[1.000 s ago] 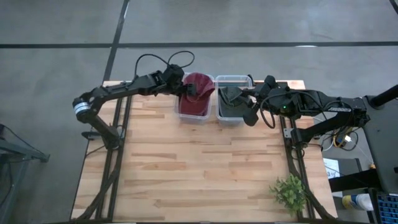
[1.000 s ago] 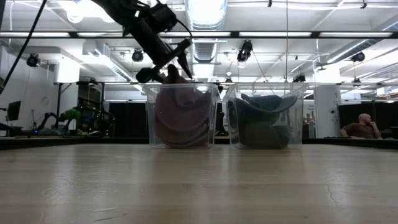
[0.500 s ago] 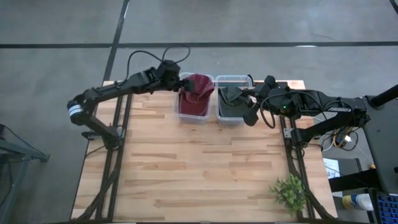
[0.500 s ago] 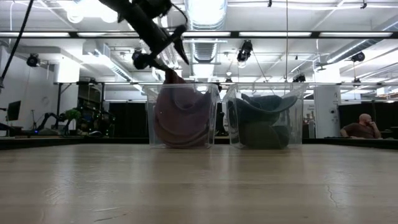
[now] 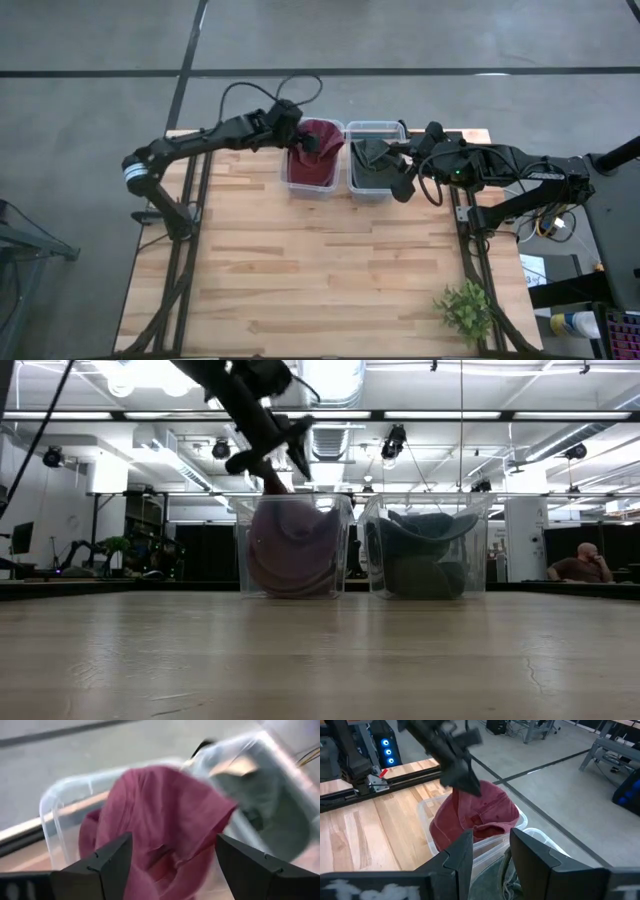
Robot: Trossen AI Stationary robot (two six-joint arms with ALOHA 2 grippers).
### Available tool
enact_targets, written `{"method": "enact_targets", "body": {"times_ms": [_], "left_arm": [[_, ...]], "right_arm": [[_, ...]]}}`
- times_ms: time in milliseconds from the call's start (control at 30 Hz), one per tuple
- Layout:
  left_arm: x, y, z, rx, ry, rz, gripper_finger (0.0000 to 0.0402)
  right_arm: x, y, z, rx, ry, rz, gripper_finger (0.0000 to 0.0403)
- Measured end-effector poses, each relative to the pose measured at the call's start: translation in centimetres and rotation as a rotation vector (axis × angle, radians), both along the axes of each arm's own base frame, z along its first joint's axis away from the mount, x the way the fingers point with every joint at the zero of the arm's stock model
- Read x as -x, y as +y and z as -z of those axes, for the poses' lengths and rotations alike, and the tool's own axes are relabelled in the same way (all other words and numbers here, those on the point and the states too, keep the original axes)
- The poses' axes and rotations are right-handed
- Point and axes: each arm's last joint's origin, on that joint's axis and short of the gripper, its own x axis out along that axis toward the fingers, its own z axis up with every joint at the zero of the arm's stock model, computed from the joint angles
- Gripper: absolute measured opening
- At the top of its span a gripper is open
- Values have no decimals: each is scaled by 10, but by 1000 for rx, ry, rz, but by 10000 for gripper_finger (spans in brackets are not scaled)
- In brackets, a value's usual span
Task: Pick & Place hat
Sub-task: Put the red cap into the left transparent bin, then return to Home Position
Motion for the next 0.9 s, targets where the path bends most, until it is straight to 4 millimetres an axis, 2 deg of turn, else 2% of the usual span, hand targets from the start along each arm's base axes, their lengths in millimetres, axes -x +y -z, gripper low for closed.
{"method": "enact_targets", "body": {"times_ms": [100, 333, 433, 567, 900], "left_arm": [[-7, 4, 20, 31, 87, 7, 275], [-23, 13, 60, 160, 165, 16, 275], [-28, 15, 64, 181, 164, 26, 275], [-30, 15, 58, 175, 153, 28, 275], [-15, 8, -6, 90, 25, 35, 275]], "right_arm": [[0, 0, 0, -1, -4, 0, 123], [0, 0, 0, -15, -17, 8, 123], [0, 0, -1, -15, -17, 8, 123], [0, 0, -1, -16, -19, 9, 123], [0, 0, -1, -17, -19, 9, 123]]}}
